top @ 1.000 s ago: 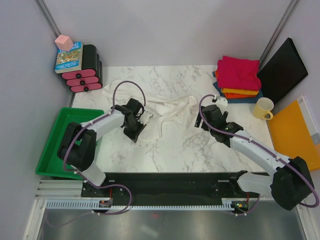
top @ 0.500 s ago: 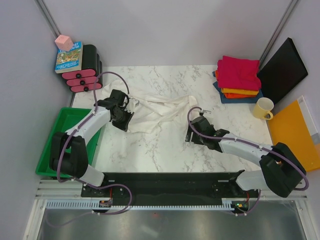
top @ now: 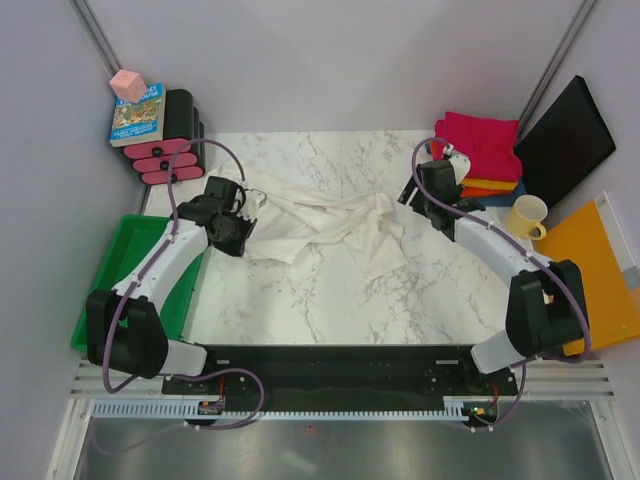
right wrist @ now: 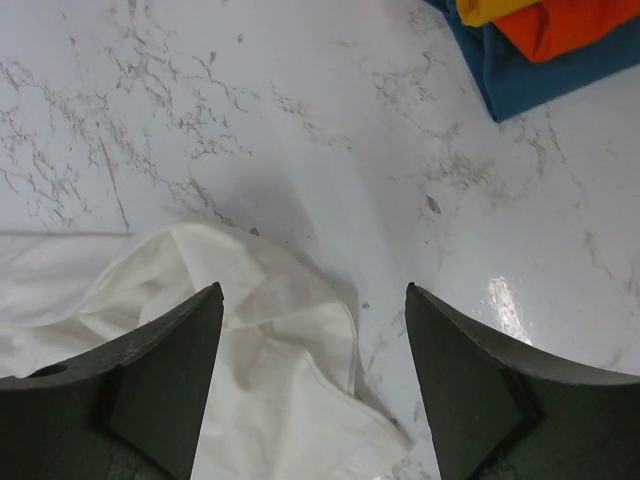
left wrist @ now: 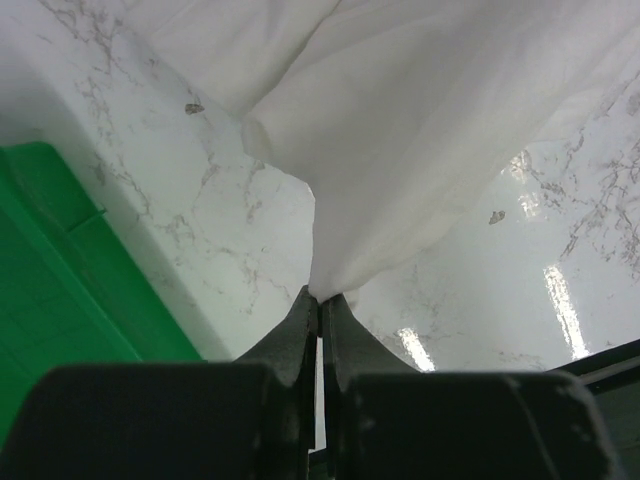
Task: Fold and stack the t-shirts
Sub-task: Flatten out the tshirt
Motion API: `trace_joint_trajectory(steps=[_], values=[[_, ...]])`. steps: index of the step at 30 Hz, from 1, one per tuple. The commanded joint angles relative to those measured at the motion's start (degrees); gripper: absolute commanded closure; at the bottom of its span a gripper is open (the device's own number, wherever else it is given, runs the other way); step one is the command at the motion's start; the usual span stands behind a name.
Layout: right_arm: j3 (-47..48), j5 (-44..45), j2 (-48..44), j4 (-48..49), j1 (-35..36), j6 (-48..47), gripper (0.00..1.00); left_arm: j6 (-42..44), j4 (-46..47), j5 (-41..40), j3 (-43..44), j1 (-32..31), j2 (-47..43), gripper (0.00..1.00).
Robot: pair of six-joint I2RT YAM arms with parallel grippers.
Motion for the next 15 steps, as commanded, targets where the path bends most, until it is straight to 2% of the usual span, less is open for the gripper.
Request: trace_joint_trajectory(steps=[1, 7, 15], values=[[6.5, -5.2, 7.0, -0.4, -0.5, -2.4, 0.20, 3.2, -2.4, -2.6, 0.9, 2.5, -4.4, 0.98], [5.6, -11.4, 11.1, 2.1, 0.8, -0.5, 0.22, 5.1, -4.8, -3.3, 3.1, 6.6, -8.3, 0.98], [-4.4, -9.8, 7.9, 8.1, 6.2, -1.2, 0.25, 5.0, -5.4, -2.5, 1.3, 8.0, -8.7, 0.98]])
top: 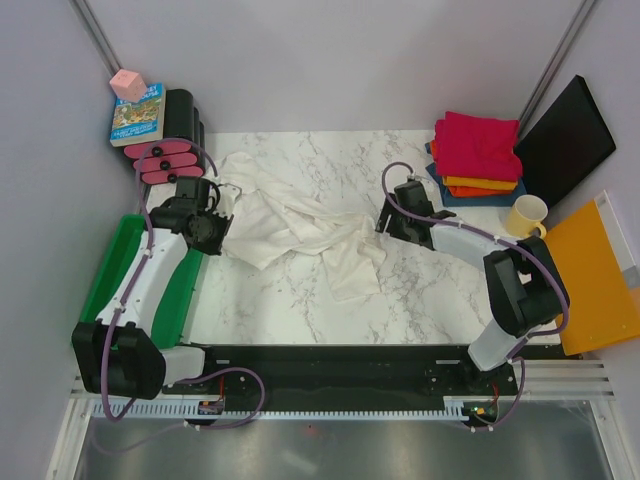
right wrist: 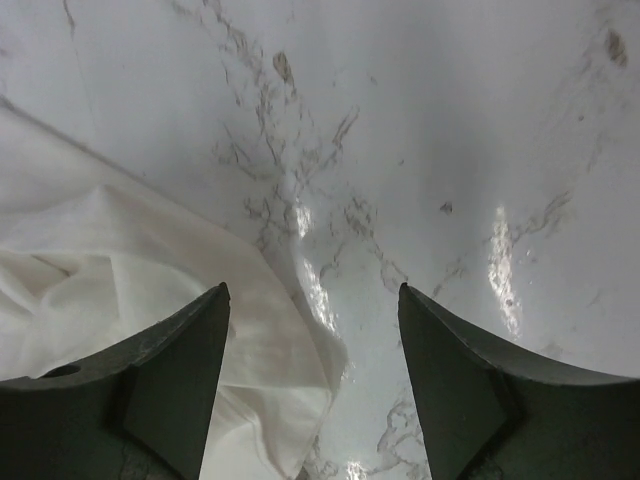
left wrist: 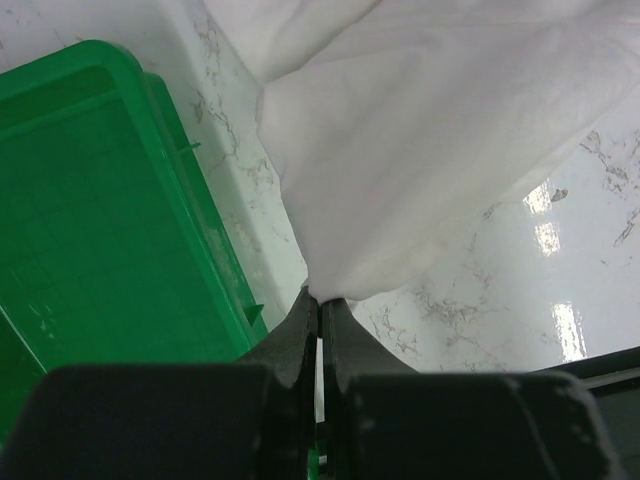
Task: Fold and stack the t-shirts
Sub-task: Flatten out the tshirt
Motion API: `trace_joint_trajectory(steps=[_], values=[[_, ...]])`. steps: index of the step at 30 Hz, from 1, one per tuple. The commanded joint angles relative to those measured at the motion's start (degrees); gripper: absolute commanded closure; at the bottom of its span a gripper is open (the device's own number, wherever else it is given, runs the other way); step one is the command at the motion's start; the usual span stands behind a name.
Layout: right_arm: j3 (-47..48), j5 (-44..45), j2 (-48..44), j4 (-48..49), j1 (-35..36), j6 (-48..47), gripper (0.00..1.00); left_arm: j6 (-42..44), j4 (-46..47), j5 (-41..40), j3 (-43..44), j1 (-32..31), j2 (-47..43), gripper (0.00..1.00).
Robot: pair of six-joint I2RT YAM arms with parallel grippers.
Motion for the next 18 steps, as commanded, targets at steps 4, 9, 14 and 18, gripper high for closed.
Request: trace_joint_trajectory(steps=[4, 9, 14, 18], values=[[-4.6, -0.2, -3.7, 6.4, 3.9, -0.5, 0.23, 1.5, -0.8, 0.6, 0.1, 0.3, -0.6, 0.98], [-4.9, 5.1, -7.3, 7.8, 5.4, 1.2, 0.21, 1.1, -0.8, 1.1, -0.3, 0.3, -0.2, 0.98], [-0.6, 2.6, -4.6, 6.7, 6.2, -0.5, 0.21, 1.1, -0.4, 1.6, -1.5, 0.3, -0.2, 0.98], [0.8, -0.3, -0.1, 6.5, 6.1, -0.1, 0.22, 0.9, -0.1, 2.0, -1.7, 0.4, -0.3, 0.98]])
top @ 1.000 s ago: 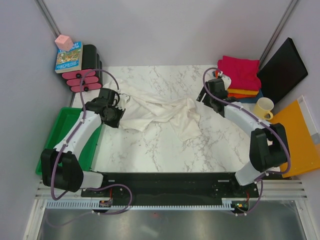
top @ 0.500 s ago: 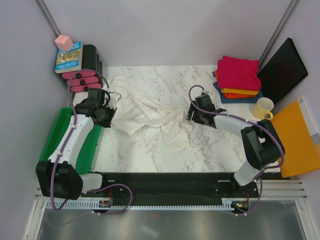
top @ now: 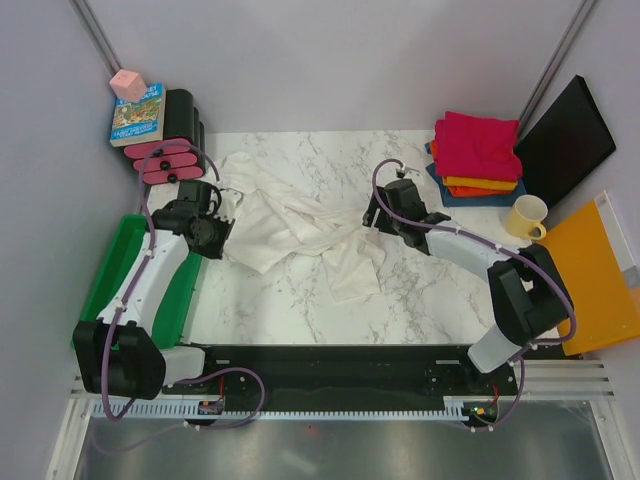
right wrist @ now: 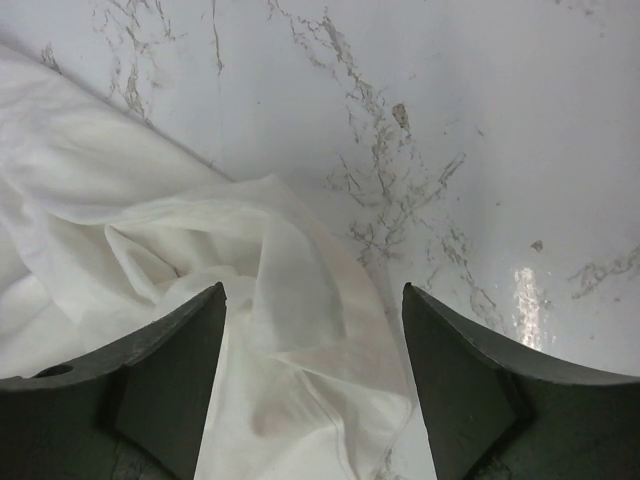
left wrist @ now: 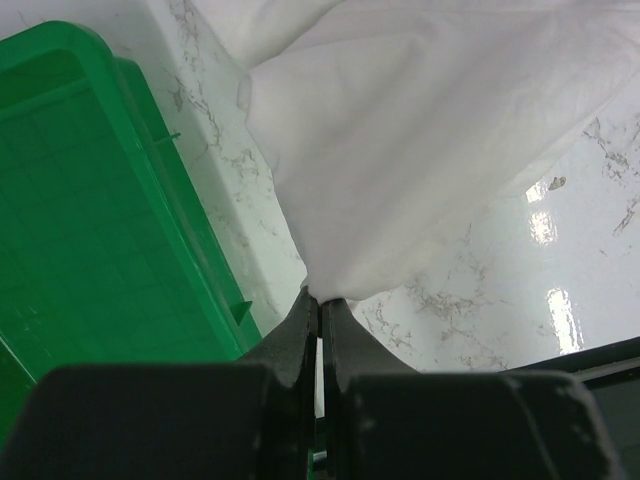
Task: Fold and stack the t-shirts
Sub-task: Flatten out the tshirt
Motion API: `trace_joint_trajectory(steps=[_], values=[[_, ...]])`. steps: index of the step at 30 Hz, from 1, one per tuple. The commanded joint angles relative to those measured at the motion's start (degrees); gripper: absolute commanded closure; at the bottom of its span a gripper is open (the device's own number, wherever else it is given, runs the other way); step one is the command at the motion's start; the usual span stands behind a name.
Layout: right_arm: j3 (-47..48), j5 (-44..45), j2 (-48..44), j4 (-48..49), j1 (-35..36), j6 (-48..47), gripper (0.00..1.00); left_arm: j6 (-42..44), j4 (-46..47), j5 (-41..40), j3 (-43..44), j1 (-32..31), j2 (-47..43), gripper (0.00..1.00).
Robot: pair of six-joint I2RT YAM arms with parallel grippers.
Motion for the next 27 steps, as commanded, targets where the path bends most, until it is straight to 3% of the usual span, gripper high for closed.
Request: trace_joint_trajectory(steps=[1, 4, 6, 7, 8, 10, 17, 21, 27], values=[[2.7, -2.8, 4.5, 1.4, 0.5, 0.2, 0.22, 0.9, 0.2, 1.5, 0.0, 0.2, -0.4, 0.98], [4.2, -5.8, 8.0, 1.8, 0.4, 0.5, 0.28, 0.8, 0.1, 1.5, 0.0, 0.3, -0.6, 0.98], [5.2, -6.6, 10.5, 1.1, 0.4, 1.1, 0.40, 0.8, 0.1, 1.3, 0.0, 0.2, -0.9, 0.98], [5.2, -6.1, 10.8, 1.0, 0.4, 1.1, 0.49, 0.7, 0.1, 0.9, 0.0, 0.3, -1.2, 0.98], [5.2, -4.9, 10.9, 0.8, 0.4, 1.5, 0.73, 0.8, 0.1, 0.8, 0.1, 0.3, -1.5, 0.98], [5.5, 0.0, 9.9, -1.3, 0.2, 1.5, 1.00, 0.6, 0.2, -1.1, 0.5, 0.4, -2.5, 0.98], [14.4, 10.8, -1.7, -8.0, -7.8, -3.7, 1.00, -0.2, 2.3, -3.6, 8.1, 5.9, -3.4, 0.98], [25.7, 15.3, -1.8, -13.6, -9.6, -8.1, 1.00, -1.4, 3.7, -4.3, 13.5, 12.9, -1.7, 0.98], [28.5, 18.8, -1.6, -15.6, -12.0, -8.8, 1.00, -1.2, 5.0, -4.6, 14.8, 17.9, 0.5, 0.98]])
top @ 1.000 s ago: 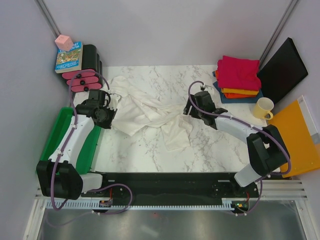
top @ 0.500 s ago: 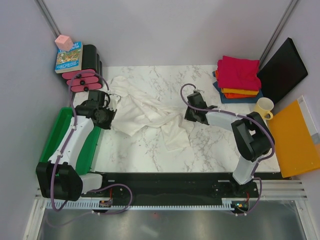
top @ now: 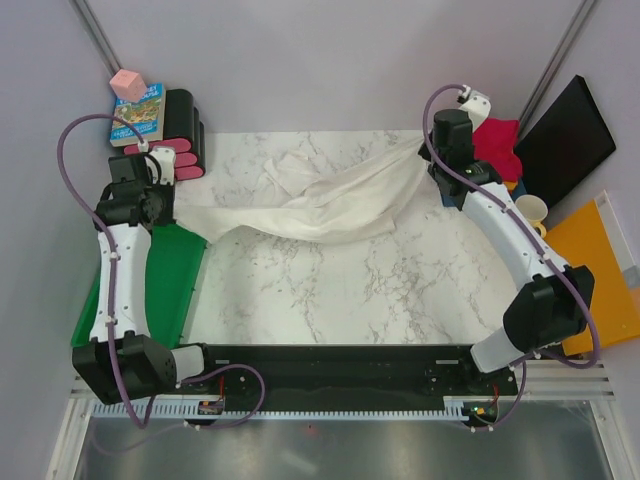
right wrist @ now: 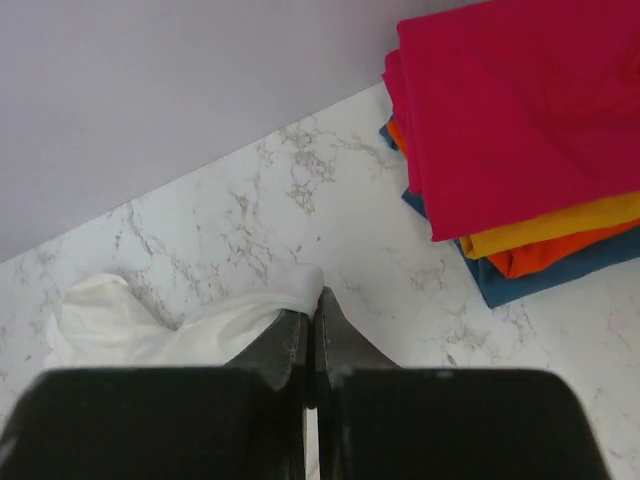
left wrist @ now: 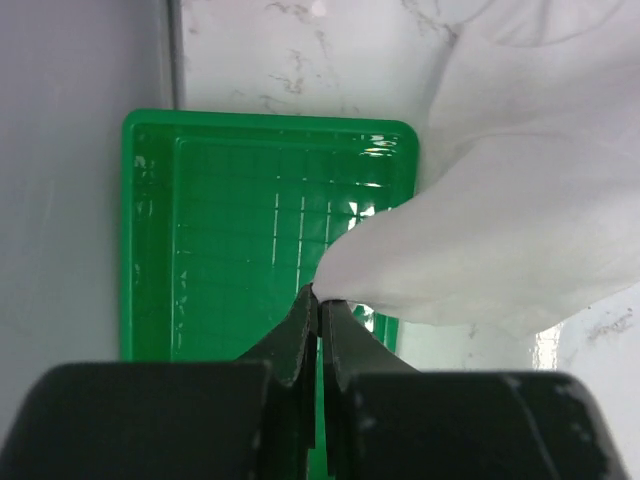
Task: Fold and stack the t-shirts
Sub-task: Flatten out the tshirt
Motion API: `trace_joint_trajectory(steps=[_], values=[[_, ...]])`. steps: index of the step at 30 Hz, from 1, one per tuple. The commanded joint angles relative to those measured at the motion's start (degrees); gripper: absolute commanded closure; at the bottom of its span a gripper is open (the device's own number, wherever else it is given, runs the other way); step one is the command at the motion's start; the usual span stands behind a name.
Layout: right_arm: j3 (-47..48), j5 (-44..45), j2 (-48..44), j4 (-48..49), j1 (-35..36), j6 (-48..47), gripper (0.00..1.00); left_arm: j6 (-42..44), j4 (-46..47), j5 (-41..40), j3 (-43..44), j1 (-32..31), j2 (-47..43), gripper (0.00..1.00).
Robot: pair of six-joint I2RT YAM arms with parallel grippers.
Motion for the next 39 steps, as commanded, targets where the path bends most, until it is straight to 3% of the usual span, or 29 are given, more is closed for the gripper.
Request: trace_joint_trajectory(steps=[1, 2, 3, 4, 6, 7, 10, 23, 29, 39], values=[[1.8, 4.9, 1.3, -4.8, -1.3, -2.0, 1.00, -0.7, 2.1, -1.0, 0.9, 1.7, 2.0, 0.98], [2.0, 5.0, 2.6, -5.0, -1.3, -2.0, 1.00, -0.7, 2.2, -0.8, -0.2, 1.8, 2.2, 0.98], [2.5, 3.0, 3.6, -5.3, -1.8, -2.2, 0.92, -1.0, 2.2, 0.2, -0.9, 1.9, 2.6, 0.98], [2.9, 2.1, 5.3, -6.5, -1.8, -2.3, 0.66, -1.0, 2.2, 0.6, -1.7, 1.8, 2.7, 0.98], [1.6, 0.5, 5.9, -6.0, -1.9, -1.7, 0.49, -1.6, 2.2, 3.3, -3.7, 1.8, 2.8, 0.98], [0.8, -1.6, 5.5, -5.3, -1.9, -1.7, 0.32, -1.6, 2.2, 4.3, -4.4, 1.6, 2.7, 0.98], [-3.5, -5.7, 3.3, -2.2, -1.3, -0.8, 0.21, -2.0, 2.8, 6.3, -7.0, 1.7, 2.5, 0.98], [-21.1, -6.6, -1.3, -2.4, 14.4, 1.9, 0.25, -1.4, 3.9, 8.0, -9.3, 1.6, 2.5, 0.98], [-28.1, -5.4, -0.7, -1.0, 15.5, 5.1, 0.26, -1.3, 3.9, 8.1, -10.2, 1.6, 2.3, 0.98], [-28.1, -3.9, 6.0, 1.8, 15.4, 6.2, 0.27, -1.7, 3.8, 8.6, -11.3, 1.6, 1.7, 0.98]])
